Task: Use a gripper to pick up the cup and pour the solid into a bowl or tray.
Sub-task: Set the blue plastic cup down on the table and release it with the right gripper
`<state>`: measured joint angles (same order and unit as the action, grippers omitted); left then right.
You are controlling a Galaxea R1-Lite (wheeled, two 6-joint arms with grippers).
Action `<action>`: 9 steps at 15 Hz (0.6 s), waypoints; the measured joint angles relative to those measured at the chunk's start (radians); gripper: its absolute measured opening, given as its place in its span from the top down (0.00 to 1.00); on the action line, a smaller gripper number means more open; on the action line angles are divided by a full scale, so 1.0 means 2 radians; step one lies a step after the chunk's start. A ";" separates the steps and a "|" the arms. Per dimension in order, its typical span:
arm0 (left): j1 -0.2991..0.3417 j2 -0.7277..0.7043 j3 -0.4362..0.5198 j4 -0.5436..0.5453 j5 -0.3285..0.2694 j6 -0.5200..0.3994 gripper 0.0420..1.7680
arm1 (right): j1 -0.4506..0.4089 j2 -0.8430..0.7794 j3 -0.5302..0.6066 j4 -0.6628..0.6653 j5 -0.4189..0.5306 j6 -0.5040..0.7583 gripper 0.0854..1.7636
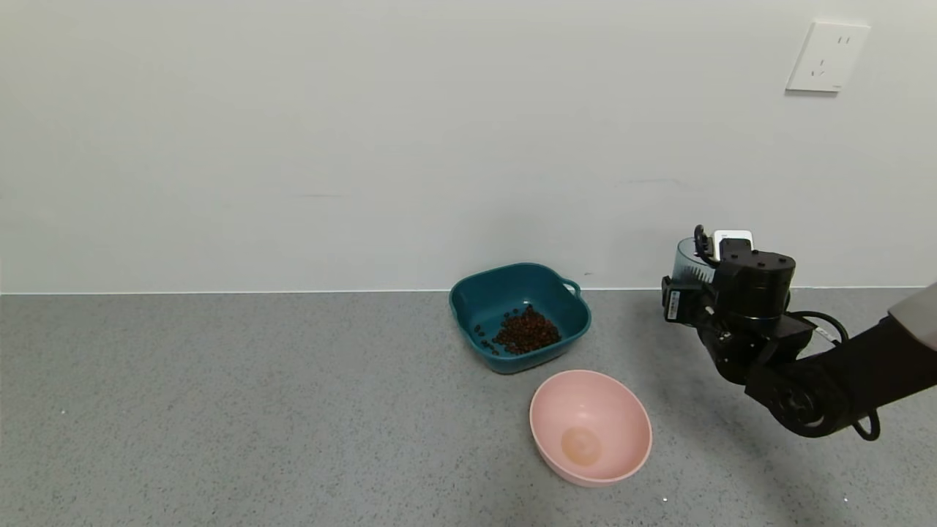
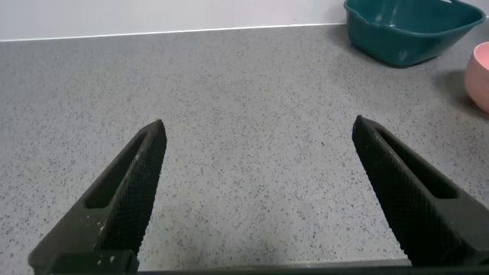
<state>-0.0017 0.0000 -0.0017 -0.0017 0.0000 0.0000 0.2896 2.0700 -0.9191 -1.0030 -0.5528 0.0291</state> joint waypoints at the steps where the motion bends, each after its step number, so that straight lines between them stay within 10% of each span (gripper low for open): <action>1: 0.000 0.000 0.000 0.000 0.000 0.000 0.01 | -0.008 0.006 -0.001 -0.003 0.001 0.000 0.24; 9: 0.000 0.000 0.000 0.000 0.000 0.000 0.01 | -0.073 0.060 -0.009 -0.038 0.020 0.009 0.24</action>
<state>-0.0017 0.0000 -0.0017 -0.0017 0.0000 0.0000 0.1428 2.1909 -0.9374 -1.0796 -0.5123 0.0474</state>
